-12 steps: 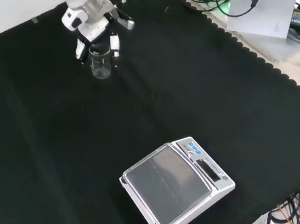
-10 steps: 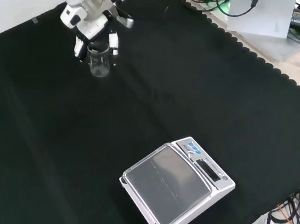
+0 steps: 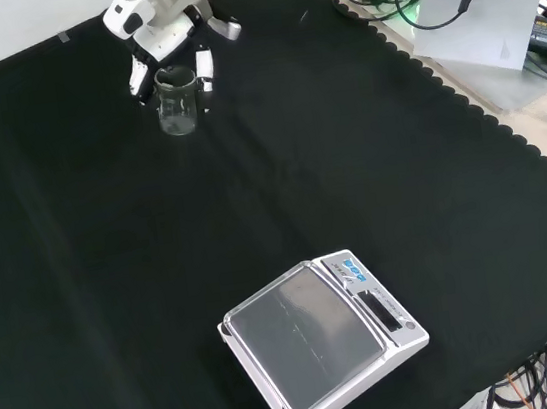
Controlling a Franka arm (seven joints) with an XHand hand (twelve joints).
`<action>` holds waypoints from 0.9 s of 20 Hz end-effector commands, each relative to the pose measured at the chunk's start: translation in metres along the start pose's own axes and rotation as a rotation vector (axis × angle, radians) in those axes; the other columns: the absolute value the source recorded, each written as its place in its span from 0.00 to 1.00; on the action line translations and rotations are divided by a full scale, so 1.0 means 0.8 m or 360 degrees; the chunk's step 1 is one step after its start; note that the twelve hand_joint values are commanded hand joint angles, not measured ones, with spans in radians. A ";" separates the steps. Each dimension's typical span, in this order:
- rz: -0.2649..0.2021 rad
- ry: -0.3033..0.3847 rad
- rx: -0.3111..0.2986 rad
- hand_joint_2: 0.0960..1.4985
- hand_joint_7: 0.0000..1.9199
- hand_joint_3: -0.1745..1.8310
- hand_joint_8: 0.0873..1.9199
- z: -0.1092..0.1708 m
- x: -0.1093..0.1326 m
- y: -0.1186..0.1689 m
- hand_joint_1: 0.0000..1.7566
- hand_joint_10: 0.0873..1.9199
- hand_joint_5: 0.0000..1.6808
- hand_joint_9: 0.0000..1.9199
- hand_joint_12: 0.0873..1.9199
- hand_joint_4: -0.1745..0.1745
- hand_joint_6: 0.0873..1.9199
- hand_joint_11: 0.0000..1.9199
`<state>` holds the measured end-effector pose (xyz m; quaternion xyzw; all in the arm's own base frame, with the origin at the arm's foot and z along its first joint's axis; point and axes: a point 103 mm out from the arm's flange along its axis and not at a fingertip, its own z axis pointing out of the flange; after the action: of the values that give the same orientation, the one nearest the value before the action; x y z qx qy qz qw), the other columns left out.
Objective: Put the beaker on the electronic balance.
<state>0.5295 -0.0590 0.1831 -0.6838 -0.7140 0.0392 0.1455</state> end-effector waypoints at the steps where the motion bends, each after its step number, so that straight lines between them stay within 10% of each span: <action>1: -0.0222 -0.0038 0.0026 0.49 0.40 0.50 0.81 -0.014 0.070 0.018 0.78 0.64 0.44 0.56 0.43 0.19 0.76 0.67; 18: -0.0634 -0.0175 0.0104 0.46 0.41 0.52 0.81 0.001 0.374 0.068 0.78 0.63 0.44 0.57 0.44 0.15 0.75 0.67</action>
<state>0.5755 0.1451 0.2206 -0.5687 -0.8110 0.0480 0.1287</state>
